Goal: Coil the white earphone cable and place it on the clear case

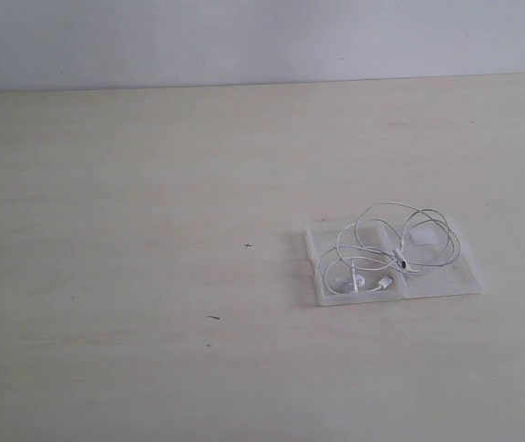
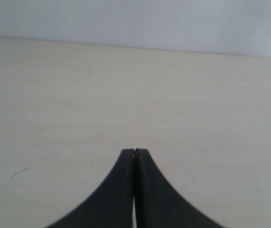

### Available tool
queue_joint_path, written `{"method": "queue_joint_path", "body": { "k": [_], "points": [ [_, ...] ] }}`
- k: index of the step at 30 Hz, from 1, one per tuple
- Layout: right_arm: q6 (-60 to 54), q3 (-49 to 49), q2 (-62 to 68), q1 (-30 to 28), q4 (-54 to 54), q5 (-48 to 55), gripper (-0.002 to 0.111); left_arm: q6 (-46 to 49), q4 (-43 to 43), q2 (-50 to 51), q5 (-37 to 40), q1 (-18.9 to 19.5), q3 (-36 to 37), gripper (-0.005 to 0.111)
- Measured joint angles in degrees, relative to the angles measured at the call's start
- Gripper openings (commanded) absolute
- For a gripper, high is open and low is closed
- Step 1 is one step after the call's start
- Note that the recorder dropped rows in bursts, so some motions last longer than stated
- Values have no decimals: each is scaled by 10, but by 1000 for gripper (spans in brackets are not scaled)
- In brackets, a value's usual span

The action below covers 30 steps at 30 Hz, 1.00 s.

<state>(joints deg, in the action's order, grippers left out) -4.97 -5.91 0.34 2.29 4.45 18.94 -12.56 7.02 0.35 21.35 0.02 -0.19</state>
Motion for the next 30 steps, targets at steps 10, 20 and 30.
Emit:
{"method": "queue_joint_path", "body": {
  "k": [10, 20, 30],
  "points": [
    [0, 55, 0, 0, 0, -37, 0, 0, 0, 0, 0, 0, 0, 0],
    [0, 56, 0, 0, -2, -43, 0, 0, 0, 0, -1, 0, 0, 0],
    [24, 56, 0, 0, -7, -24, 0, 0, 0, 0, -1, 0, 0, 0]
  ]
}}
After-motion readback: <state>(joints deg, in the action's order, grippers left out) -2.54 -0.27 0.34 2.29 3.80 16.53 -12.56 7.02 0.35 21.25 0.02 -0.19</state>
